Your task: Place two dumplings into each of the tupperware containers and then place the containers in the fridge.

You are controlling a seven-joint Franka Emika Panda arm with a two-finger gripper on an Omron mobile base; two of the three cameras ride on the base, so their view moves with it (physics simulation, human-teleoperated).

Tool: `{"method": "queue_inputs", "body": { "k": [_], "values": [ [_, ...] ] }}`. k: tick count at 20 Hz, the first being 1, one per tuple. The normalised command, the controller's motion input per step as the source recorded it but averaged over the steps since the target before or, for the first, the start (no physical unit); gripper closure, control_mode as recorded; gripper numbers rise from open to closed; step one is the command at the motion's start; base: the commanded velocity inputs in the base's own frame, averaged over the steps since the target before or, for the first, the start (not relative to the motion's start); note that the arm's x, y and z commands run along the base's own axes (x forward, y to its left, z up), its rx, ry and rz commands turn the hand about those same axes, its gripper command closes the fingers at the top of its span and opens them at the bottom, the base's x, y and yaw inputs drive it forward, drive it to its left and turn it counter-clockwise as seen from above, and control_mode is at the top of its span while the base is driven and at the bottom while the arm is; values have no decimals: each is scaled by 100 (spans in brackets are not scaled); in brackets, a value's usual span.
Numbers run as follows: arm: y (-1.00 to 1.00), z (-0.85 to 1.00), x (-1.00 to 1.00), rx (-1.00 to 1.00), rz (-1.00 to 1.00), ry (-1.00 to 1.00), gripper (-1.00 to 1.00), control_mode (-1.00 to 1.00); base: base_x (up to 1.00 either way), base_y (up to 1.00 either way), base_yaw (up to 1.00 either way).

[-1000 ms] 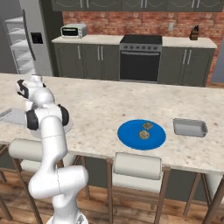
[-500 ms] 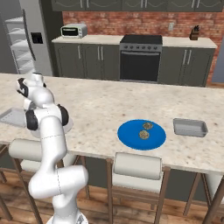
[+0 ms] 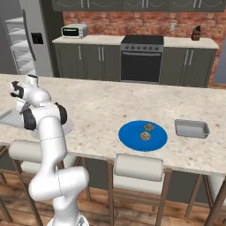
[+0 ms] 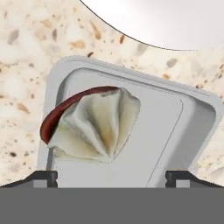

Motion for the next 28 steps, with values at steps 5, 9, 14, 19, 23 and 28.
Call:
{"method": "queue_inputs", "body": {
  "k": [5,9,14,19,23,28],
  "values": [
    [-19,94,-92,4,-24,15,-100,-100,0,0,0],
    [-93,31,-26,-19,-37,28,-100,-100,0,0,0],
    [-69,13,2,-25,-67,24,-100,-100,0,0,0],
    [-26,4,-4,-22,-77,3,-100,-100,0,0,0],
    [-2,0,-24,-17,-79,0,-100,-100,0,0,0],
    [30,64,-29,-24,-57,7,-100,-100,0,0,0]
  ]
}}
